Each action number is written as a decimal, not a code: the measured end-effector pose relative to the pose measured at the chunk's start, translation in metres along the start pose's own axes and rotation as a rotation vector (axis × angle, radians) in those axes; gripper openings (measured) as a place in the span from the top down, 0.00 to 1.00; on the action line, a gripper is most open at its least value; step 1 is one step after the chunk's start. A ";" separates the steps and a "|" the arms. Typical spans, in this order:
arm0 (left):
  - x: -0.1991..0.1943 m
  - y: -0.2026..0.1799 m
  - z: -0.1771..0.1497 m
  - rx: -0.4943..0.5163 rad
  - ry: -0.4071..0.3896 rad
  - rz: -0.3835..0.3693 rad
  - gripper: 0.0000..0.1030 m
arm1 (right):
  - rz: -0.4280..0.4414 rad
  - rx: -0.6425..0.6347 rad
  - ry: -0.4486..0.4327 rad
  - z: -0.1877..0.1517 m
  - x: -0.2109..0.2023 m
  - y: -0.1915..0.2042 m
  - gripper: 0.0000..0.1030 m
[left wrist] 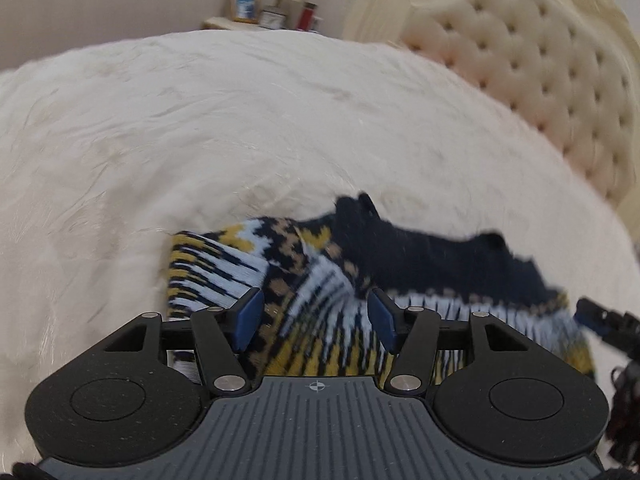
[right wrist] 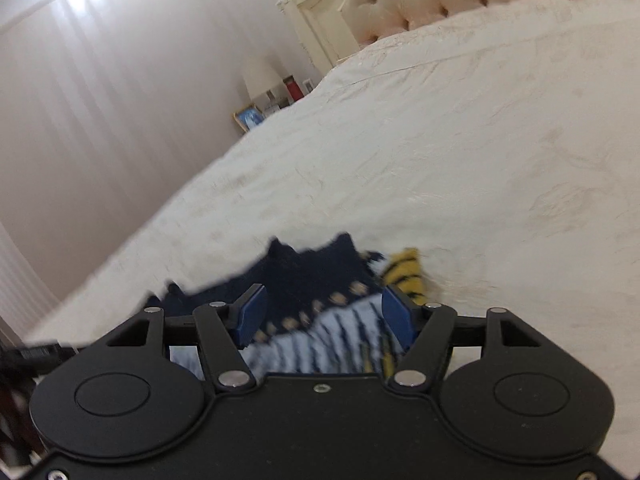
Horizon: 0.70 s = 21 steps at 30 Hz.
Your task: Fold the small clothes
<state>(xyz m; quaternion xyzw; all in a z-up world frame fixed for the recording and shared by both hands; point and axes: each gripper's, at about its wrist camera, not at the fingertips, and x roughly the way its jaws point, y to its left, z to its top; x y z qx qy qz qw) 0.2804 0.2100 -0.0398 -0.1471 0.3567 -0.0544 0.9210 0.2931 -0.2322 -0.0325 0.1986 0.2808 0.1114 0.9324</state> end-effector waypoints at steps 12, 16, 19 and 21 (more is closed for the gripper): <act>0.010 -0.002 -0.006 0.043 0.015 0.019 0.83 | -0.034 -0.062 0.023 -0.011 0.011 -0.005 0.34; 0.008 0.000 -0.006 0.038 -0.002 0.034 0.94 | -0.050 -0.110 0.024 -0.015 0.012 0.001 0.40; 0.002 -0.009 -0.007 0.087 -0.031 0.062 0.94 | -0.105 -0.193 0.001 -0.014 0.007 0.011 0.62; -0.002 -0.016 -0.006 0.121 -0.057 0.081 0.94 | -0.115 -0.244 -0.008 -0.012 0.004 0.018 0.69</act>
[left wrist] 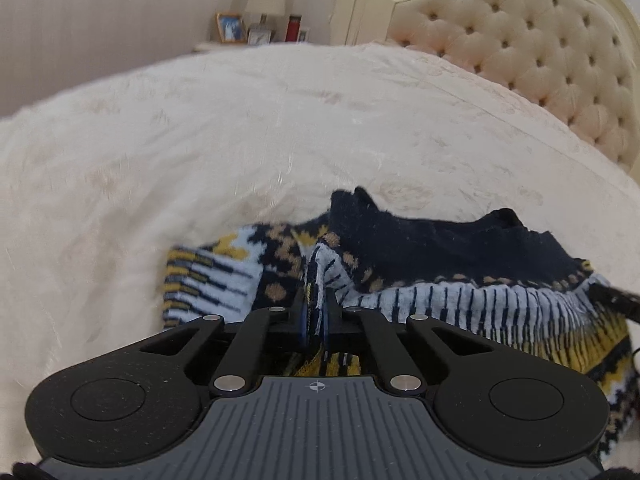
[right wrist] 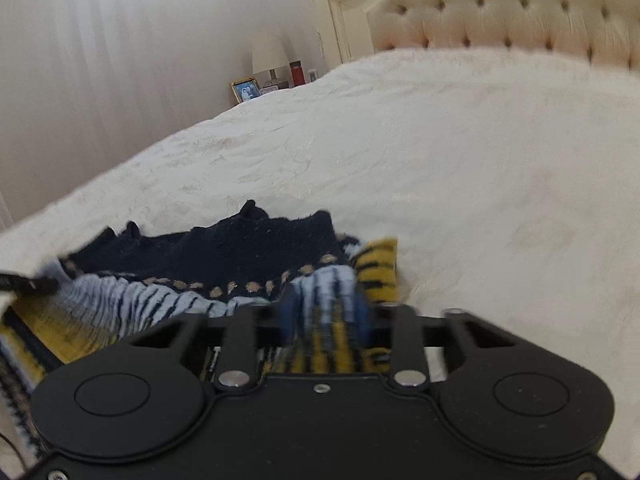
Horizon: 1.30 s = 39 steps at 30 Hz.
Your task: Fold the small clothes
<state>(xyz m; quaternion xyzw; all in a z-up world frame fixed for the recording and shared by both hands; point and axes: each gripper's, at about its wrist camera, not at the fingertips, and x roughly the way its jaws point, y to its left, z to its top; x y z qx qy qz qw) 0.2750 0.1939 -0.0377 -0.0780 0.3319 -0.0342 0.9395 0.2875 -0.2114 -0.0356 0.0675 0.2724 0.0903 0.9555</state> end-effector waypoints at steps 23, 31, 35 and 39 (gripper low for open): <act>-0.011 0.037 0.021 -0.140 -0.043 0.003 0.45 | 0.021 0.086 0.061 0.000 0.014 -0.009 0.71; 0.015 0.014 0.002 -0.082 0.074 -0.085 0.55 | 0.047 0.088 0.071 -0.004 0.017 -0.004 0.71; 0.012 0.004 -0.004 -0.018 0.043 -0.042 0.96 | 0.055 0.081 0.074 -0.005 0.016 -0.002 0.73; -0.017 -0.002 0.005 0.008 -0.097 0.060 0.96 | 0.084 0.002 -0.008 0.003 0.000 0.013 0.82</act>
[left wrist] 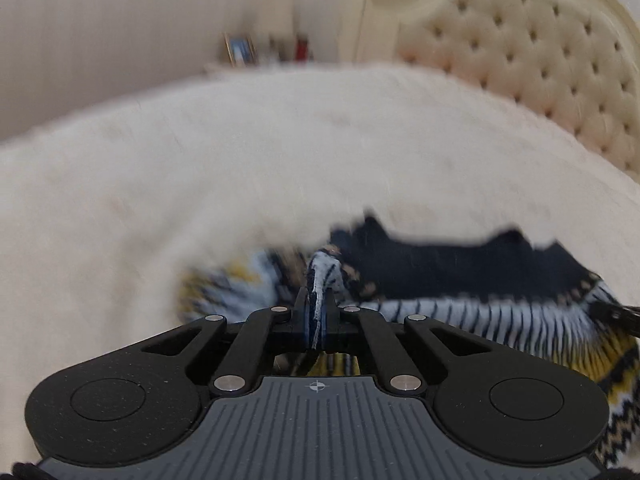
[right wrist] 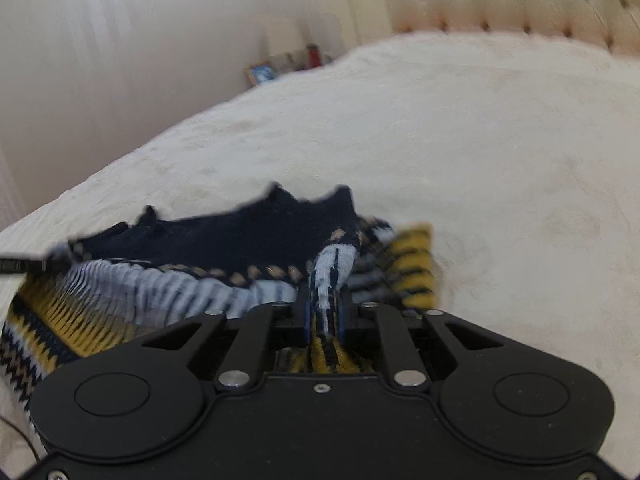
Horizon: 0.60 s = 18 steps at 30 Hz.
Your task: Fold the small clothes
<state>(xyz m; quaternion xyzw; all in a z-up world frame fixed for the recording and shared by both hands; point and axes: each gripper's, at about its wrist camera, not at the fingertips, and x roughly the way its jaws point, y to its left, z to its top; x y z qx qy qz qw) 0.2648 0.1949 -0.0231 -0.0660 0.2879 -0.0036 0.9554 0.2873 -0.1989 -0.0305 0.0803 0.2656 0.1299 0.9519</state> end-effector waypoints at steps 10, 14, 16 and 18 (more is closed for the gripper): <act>0.040 0.032 -0.017 -0.085 0.187 -0.018 0.85 | -0.097 0.041 0.096 -0.017 0.029 -0.010 0.78; 0.035 0.022 -0.004 -0.028 0.184 0.001 0.61 | -0.110 0.005 0.094 -0.014 0.026 -0.006 0.72; 0.031 0.016 0.000 -0.009 0.183 0.014 0.56 | -0.109 0.021 0.087 -0.015 0.022 -0.008 0.67; 0.025 0.009 0.002 0.018 0.184 0.040 0.51 | -0.112 0.035 0.071 -0.015 0.014 -0.005 0.60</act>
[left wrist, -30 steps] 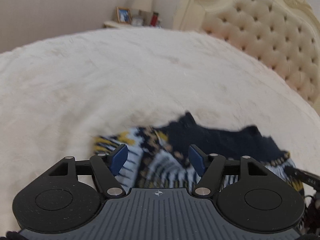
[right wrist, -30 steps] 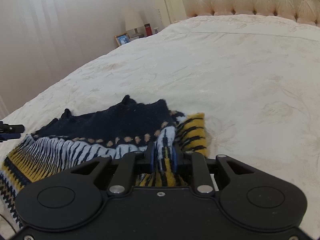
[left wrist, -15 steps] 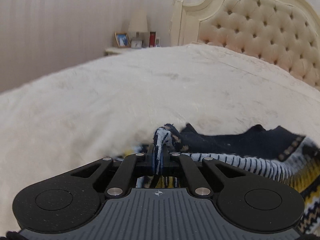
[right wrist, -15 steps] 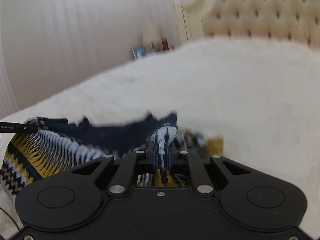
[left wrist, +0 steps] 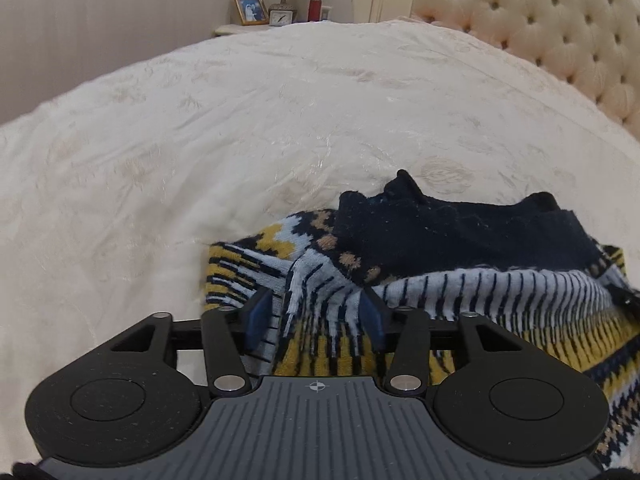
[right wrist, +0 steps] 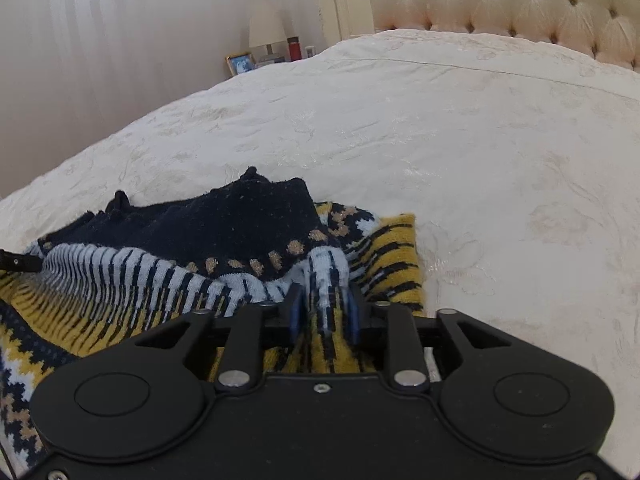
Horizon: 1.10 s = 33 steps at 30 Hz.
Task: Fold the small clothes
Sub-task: 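Lower the fold onto the sweater and open both grippers, then move both open grippers over the folded sweater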
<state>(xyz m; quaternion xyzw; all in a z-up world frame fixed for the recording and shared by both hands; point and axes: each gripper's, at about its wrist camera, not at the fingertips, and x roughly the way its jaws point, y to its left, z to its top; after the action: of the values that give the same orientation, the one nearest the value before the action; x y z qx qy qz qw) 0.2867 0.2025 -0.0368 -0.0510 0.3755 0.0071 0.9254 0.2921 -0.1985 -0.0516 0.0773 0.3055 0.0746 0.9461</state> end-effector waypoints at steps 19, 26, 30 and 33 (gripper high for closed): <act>-0.033 -0.071 -0.046 0.291 0.124 -0.076 0.31 | 0.119 -0.192 0.094 -0.010 -0.043 0.074 0.22; -0.035 -0.086 -0.073 0.383 0.163 -0.024 0.27 | 0.073 -0.288 0.245 -0.046 -0.045 0.091 0.18; -0.035 -0.086 -0.076 0.363 0.156 -0.015 0.24 | 0.071 -0.245 0.264 -0.045 -0.050 0.087 0.18; -0.035 -0.086 -0.078 0.358 0.151 -0.014 0.23 | 0.072 -0.234 0.253 -0.050 -0.052 0.084 0.16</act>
<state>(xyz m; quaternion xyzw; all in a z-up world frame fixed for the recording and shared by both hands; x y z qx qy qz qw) 0.2119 0.1103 -0.0599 0.1113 0.4389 -0.0700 0.8889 0.2128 -0.1215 -0.0465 -0.0323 0.4082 0.1526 0.8995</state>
